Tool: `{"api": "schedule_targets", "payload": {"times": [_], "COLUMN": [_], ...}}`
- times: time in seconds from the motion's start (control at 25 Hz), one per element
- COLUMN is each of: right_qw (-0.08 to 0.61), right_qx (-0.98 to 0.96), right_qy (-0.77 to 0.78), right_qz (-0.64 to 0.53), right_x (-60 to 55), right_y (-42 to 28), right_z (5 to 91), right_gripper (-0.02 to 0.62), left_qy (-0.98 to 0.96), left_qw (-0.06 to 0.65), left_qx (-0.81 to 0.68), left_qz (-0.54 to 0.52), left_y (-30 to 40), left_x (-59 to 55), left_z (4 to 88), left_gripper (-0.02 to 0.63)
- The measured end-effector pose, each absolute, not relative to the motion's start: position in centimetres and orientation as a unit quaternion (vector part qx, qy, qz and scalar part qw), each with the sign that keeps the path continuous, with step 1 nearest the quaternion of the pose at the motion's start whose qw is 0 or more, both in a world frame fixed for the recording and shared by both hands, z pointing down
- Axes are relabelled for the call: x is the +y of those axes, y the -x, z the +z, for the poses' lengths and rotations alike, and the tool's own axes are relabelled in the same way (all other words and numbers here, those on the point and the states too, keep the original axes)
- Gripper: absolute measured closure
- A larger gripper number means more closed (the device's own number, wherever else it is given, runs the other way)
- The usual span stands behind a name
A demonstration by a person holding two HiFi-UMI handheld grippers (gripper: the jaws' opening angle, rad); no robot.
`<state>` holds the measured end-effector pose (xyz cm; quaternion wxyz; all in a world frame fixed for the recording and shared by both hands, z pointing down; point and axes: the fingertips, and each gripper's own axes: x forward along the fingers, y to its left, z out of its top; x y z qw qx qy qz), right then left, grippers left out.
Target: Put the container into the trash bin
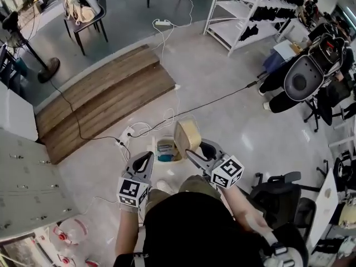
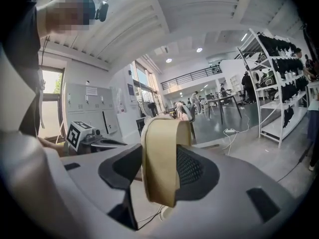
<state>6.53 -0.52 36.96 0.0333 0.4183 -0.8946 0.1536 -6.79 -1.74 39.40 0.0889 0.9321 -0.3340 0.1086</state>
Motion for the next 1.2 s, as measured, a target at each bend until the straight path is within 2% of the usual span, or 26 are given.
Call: {"api": "schedule_targets", "payload": {"times": [0.52,1.2], "right_qw": [0.094,0.171], "right_qx": [-0.915,-0.911], "right_qy": [-0.343,-0.27], "right_qz": [0.192,0.258], "right_x": [-4.2,-8.6], "right_y": [-1.1,-2.3], "right_z": [41.8,52.1], "right_gripper": [0.379,0.379], "left_qy": [-0.893,-0.832], "left_qw": [0.13,0.214], "left_qx": [-0.414,-0.49], "left_qz": [0.117,0.149], "left_y": [13.0,13.3], "left_x": [-2.0,-3.8], "left_z": [41.7,46.4], "left_gripper": [0.601,0.601]}}
